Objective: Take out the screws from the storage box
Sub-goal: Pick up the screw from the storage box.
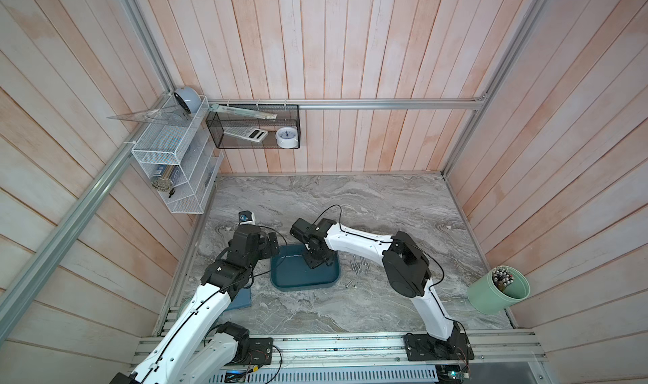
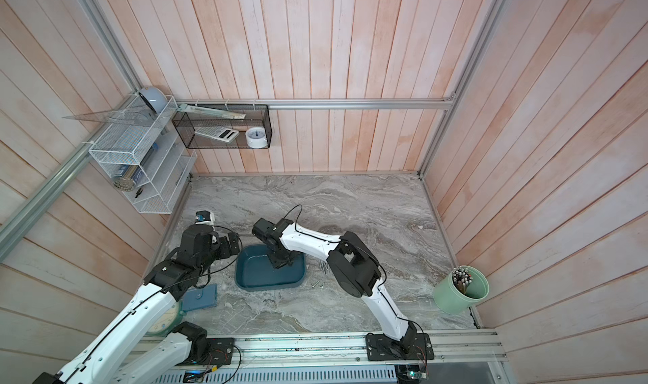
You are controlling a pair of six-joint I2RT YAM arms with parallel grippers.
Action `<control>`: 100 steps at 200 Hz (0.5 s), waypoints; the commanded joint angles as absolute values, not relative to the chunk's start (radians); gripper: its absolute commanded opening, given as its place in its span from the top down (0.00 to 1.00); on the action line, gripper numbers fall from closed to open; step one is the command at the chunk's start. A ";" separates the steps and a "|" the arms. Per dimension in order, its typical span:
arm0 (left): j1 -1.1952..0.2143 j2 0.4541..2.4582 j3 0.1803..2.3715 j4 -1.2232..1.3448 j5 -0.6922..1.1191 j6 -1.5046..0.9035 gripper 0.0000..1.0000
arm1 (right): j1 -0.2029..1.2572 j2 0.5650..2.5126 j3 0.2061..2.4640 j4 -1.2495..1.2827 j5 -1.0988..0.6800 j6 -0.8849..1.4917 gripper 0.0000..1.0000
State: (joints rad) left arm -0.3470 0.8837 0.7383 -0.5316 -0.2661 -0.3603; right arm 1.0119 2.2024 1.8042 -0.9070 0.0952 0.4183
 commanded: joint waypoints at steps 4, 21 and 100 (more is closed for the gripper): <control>-0.342 0.878 0.752 -0.529 -0.267 -0.358 0.00 | 1.019 2.119 1.786 -0.891 0.105 0.429 0.98; -0.343 0.879 0.753 -0.528 -0.269 -0.358 0.00 | 1.019 2.104 1.778 -0.897 0.117 0.435 0.97; -0.343 0.879 0.752 -0.531 -0.274 -0.360 0.00 | 0.968 1.882 1.606 -0.894 0.157 0.469 0.97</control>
